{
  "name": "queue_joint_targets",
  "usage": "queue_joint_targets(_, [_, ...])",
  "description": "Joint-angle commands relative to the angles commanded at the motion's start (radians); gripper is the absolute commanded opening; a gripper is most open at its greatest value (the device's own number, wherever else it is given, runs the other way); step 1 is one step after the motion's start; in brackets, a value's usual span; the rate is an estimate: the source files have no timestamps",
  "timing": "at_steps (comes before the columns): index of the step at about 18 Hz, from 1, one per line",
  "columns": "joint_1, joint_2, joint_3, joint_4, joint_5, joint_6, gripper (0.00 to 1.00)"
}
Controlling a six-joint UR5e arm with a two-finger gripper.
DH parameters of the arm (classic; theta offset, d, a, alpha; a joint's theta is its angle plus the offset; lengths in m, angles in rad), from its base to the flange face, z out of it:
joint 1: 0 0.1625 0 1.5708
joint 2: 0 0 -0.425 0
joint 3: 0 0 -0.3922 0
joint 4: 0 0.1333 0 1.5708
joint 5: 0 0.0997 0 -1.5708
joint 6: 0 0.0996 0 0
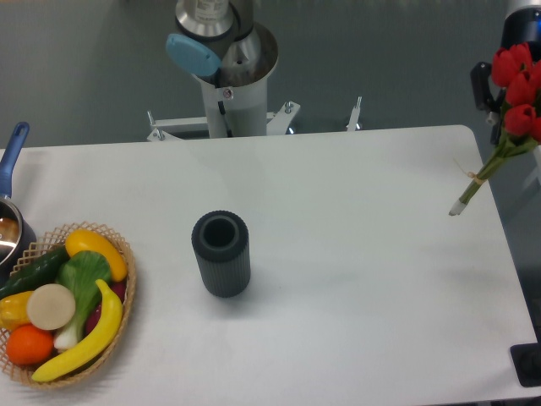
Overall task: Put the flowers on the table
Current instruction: 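Hold the red tulip bunch in the gripper and bring it over the table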
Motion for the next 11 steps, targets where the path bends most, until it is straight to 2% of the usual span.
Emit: queue_joint_targets(11, [-0.002,0.002,0.003,0.000,0.005,0.002,0.48])
